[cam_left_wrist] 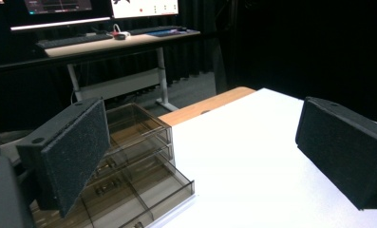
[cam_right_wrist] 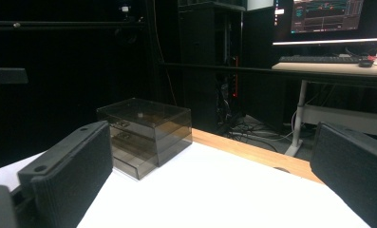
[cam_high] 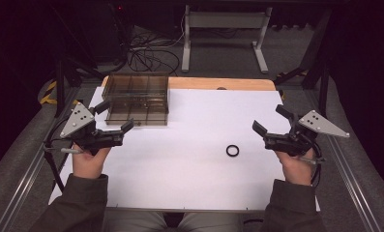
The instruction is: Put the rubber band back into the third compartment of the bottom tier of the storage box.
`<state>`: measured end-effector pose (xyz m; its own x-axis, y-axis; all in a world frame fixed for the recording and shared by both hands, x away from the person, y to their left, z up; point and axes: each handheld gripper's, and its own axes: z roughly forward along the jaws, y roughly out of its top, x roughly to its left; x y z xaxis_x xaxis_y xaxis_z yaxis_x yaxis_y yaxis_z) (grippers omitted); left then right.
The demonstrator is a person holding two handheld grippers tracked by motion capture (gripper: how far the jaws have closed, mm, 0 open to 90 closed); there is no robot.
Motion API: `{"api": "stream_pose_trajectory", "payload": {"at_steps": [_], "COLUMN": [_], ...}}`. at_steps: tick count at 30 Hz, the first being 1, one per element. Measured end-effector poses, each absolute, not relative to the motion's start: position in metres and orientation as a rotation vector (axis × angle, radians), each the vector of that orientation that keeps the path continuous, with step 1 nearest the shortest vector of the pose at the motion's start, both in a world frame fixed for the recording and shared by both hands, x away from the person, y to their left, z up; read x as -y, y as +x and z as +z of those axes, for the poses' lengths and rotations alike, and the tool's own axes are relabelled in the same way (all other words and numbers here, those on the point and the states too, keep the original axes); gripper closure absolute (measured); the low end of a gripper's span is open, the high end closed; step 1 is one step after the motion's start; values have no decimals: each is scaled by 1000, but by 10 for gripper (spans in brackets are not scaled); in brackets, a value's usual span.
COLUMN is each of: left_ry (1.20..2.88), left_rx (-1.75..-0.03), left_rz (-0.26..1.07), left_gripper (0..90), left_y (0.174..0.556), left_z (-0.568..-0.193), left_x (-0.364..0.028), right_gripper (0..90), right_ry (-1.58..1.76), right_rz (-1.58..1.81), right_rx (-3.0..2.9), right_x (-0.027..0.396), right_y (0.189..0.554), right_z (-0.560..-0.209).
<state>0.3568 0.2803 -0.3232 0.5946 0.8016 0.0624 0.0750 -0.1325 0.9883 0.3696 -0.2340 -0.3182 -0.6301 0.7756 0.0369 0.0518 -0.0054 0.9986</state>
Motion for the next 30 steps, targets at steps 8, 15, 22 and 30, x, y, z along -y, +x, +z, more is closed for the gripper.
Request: {"api": "stream_pose_trajectory", "payload": {"at_steps": [8, 15, 22, 30], "left_ry": [1625, 1654, 1698, 1714], "left_rx": [-734, -720, -705, -683], "left_rz": [725, 700, 678, 667], "left_gripper": [53, 54, 60, 72], "left_y": [357, 358, 360, 364], "left_z": [-324, -327, -331, -332], "left_x": [-270, -258, -240, -225], "right_gripper": [10, 10, 10, 10], "right_ry": [860, 850, 842, 845], "right_rz": [1675, 1663, 1661, 1672], "right_rx": [-1730, -1731, -1735, -1727], "right_x": [236, 234, 233, 236], "right_y": [367, 365, 364, 363], "right_z": [-315, -313, -310, -308]}}
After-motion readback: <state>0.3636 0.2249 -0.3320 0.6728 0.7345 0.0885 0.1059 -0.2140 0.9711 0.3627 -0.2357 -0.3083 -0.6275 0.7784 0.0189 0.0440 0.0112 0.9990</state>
